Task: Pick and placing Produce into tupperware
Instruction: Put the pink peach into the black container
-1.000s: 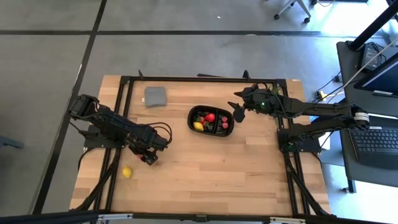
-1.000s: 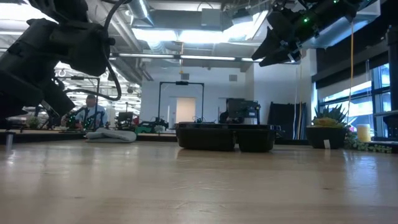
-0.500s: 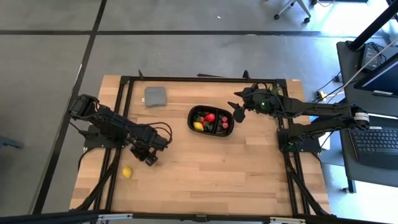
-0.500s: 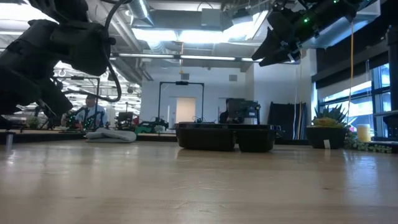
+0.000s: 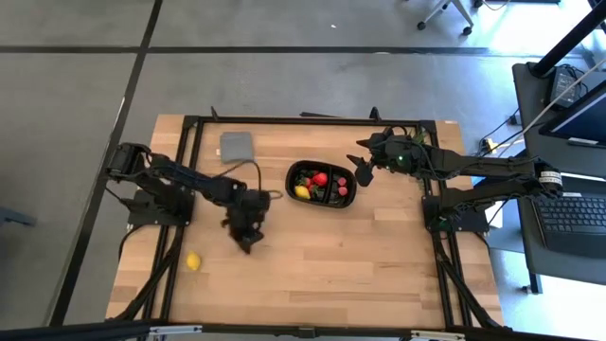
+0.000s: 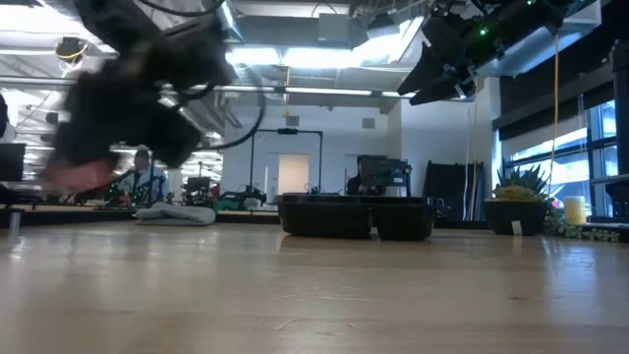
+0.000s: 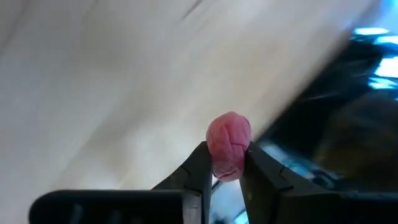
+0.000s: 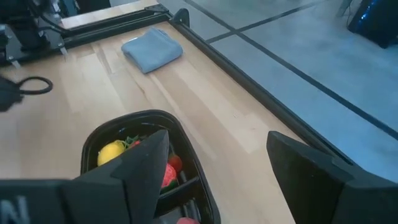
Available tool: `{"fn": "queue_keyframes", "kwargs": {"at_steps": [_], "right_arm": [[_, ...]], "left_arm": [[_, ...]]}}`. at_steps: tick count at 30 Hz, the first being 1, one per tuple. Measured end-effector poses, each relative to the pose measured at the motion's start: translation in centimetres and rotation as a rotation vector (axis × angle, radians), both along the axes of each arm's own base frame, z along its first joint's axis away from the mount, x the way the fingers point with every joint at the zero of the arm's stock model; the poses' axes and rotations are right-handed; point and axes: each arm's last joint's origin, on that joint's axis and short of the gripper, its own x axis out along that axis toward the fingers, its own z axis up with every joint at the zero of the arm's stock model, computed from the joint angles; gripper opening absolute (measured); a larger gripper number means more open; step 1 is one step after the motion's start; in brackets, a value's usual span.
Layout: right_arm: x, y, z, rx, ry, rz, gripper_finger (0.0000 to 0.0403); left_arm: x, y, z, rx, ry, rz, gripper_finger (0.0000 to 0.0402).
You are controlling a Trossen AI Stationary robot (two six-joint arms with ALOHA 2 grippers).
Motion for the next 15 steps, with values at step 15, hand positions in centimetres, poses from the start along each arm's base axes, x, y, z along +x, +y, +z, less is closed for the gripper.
{"fn": "queue_keyframes", "kwargs": {"at_steps": [15], "right_arm": [[0.6, 0.0, 1.2, 0.278, -0.31, -0.098, 0.0275]], "left_arm": [[5.9, 9.2, 7.7, 0.365, -1.246, 0.322, 0.0065]]}}
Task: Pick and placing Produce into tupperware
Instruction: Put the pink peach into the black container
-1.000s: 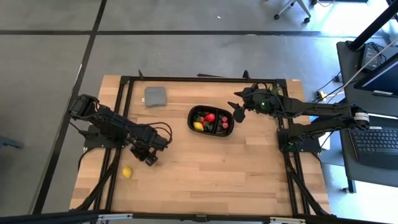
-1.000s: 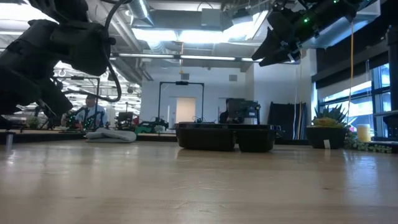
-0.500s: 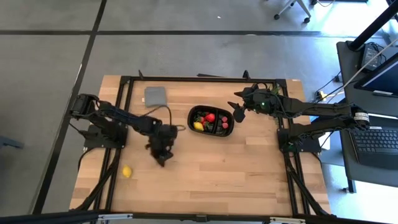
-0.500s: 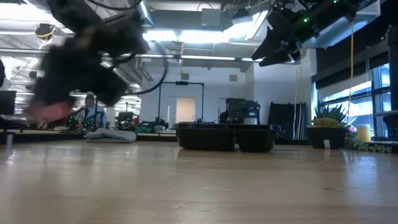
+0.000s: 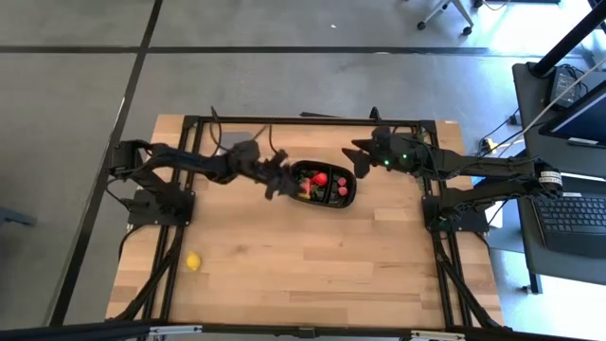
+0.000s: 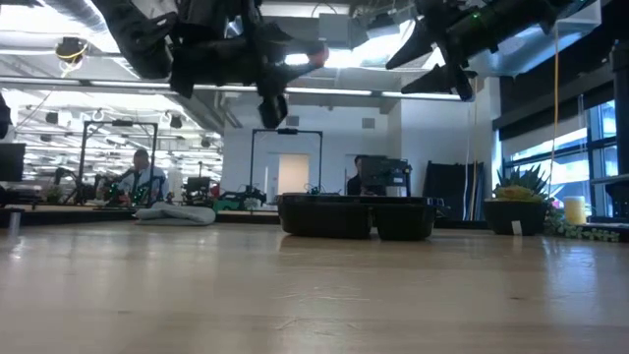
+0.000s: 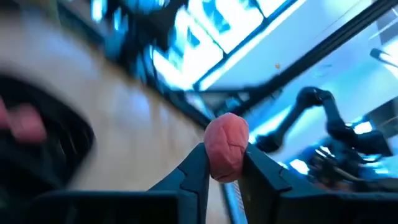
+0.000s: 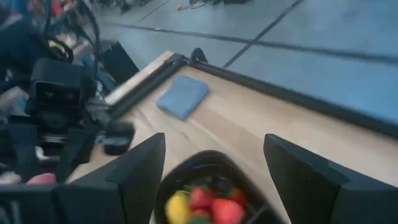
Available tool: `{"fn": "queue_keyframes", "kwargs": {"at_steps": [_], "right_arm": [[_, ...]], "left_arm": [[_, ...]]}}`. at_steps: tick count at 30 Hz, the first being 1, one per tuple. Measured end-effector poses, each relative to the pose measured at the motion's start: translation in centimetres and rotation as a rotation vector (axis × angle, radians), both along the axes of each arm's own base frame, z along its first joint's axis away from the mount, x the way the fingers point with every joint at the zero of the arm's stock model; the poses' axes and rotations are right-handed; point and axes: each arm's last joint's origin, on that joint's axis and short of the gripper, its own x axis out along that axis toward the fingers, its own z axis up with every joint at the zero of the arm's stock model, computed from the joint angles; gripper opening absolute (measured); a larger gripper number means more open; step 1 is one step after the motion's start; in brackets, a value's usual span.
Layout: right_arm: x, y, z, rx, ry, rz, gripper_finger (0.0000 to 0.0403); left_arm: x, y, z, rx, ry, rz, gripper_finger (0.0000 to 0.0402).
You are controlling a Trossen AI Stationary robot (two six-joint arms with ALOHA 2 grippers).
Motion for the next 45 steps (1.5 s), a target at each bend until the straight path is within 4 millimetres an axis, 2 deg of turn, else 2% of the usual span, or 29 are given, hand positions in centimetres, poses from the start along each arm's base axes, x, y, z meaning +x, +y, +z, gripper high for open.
{"fn": "queue_keyframes", "kwargs": {"at_steps": [4, 10, 15, 19, 25, 36, 39, 45], "right_arm": [[0.0, 0.0, 0.0, 0.133, -0.073, -0.041, 0.0275], [0.2, 0.2, 0.2, 0.265, -0.152, -0.002, 0.0275], [0.7, 0.9, -0.1, 0.361, -0.169, 0.039, 0.0275], [2.2, 1.3, -1.0, 0.394, -0.179, 0.052, 0.0275], [5.5, 1.7, -2.1, 0.322, -0.252, 0.128, 0.0275], [9.6, 1.3, -1.4, 0.315, -0.26, 0.187, 0.0275], [10.4, 1.1, -1.5, 0.308, -0.239, 0.176, 0.0275], [10.5, 1.1, -1.9, 0.373, -0.147, 0.165, 0.0275]], "left_arm": [[-0.1, 1.1, 0.6, 0.227, -0.119, 0.107, 0.0058], [-0.1, 1.9, 0.6, 0.562, -0.149, 0.292, 0.0074], [-0.1, 2.0, 0.6, 0.796, -0.154, 0.353, 0.0084], [0.0, 2.0, 0.6, 0.93, -0.158, 0.366, 0.008], [0.0, 2.0, 0.6, 0.951, -0.157, 0.368, 0.0073], [0.0, 2.0, 0.6, 0.952, -0.154, 0.372, 0.008], [-0.1, 2.2, 0.5, 0.951, -0.139, 0.386, 0.0071], [0.0, 2.1, 0.7, 0.954, -0.161, 0.372, 0.0068]]}}
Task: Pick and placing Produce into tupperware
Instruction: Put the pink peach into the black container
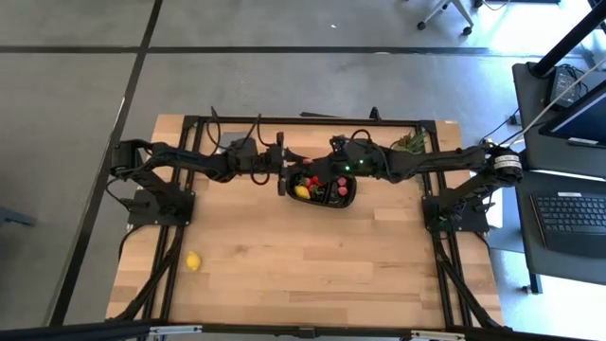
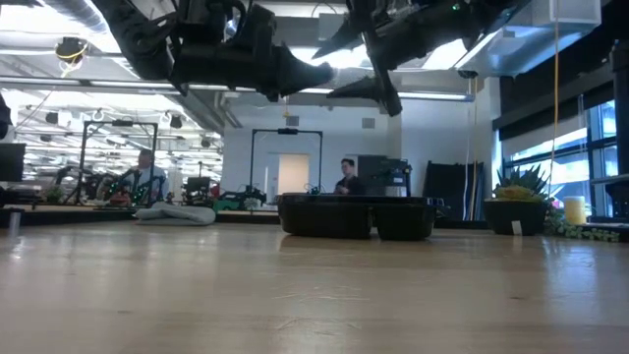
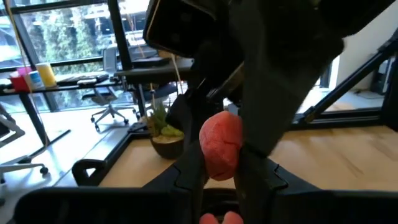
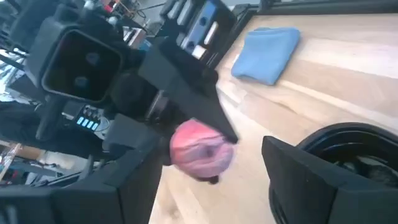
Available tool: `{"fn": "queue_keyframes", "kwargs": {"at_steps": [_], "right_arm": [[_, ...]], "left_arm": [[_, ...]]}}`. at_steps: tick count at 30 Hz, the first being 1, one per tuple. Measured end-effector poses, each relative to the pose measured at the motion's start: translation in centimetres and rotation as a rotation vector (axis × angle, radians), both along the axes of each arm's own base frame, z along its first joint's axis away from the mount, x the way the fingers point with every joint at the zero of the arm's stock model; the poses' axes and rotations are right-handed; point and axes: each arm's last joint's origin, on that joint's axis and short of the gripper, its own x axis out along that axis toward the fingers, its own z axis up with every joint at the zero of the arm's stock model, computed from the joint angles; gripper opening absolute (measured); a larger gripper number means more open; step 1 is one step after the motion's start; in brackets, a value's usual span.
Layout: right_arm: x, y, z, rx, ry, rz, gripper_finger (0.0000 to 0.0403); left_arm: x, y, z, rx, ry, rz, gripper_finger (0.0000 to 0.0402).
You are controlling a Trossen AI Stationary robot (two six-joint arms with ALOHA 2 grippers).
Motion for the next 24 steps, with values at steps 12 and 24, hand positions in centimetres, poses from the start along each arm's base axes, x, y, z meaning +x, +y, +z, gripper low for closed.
{"fn": "queue_keyframes", "kwargs": {"at_steps": [12, 24], "right_arm": [[0.05, -0.02, 0.22, -0.004, -0.019, -0.004, 0.0252], [0.02, -0.05, 0.14, -0.026, -0.008, -0.003, 0.0124]], "left_arm": [[-0.01, 0.06, -0.09, 0.003, 0.009, 0.01, 0.0069], [-0.02, 0.07, -0.1, 0.01, 0.01, 0.016, 0.0082]]}}
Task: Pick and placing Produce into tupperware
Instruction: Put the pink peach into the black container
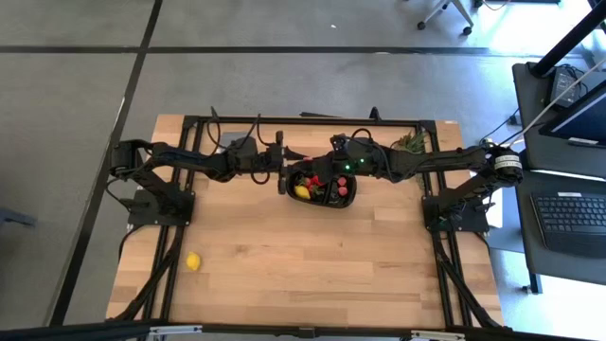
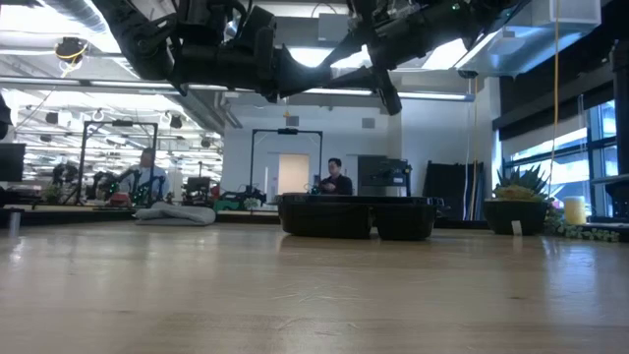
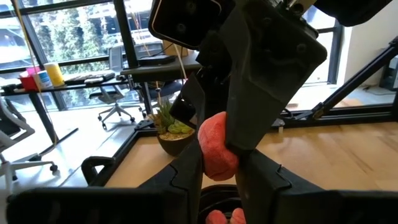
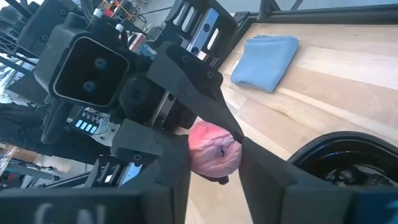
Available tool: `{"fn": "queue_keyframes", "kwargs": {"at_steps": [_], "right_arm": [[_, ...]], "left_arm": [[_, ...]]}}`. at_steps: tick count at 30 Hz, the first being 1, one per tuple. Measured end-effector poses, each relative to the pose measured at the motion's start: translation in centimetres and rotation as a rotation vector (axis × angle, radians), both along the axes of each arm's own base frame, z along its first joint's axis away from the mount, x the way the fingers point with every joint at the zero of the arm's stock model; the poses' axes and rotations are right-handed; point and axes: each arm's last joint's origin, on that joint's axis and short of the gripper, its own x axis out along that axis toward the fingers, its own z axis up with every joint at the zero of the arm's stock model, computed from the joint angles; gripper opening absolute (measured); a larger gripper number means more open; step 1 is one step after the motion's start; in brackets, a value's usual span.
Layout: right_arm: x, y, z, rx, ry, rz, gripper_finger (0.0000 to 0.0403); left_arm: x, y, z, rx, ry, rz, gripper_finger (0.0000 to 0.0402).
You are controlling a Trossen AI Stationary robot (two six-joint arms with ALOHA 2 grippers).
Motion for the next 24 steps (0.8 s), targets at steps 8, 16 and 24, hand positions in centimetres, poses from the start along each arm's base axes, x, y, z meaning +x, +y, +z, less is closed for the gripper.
{"fn": "queue_keyframes", "kwargs": {"at_steps": [8, 16, 24], "right_arm": [[-0.02, -0.02, 0.0, -0.026, 0.005, 0.008, 0.0105], [-0.03, 0.0, 0.03, -0.027, 0.005, 0.011, 0.0104], [-0.05, -0.02, -0.02, -0.046, 0.014, 0.015, 0.0103]], "left_arm": [[0.0, 0.0, 0.01, -0.003, 0.0, 0.0, 0.0093], [0.04, -0.19, 0.0, -0.009, 0.0, -0.005, 0.0095], [0.04, -0.27, 0.0, -0.079, -0.008, -0.019, 0.0158]]}}
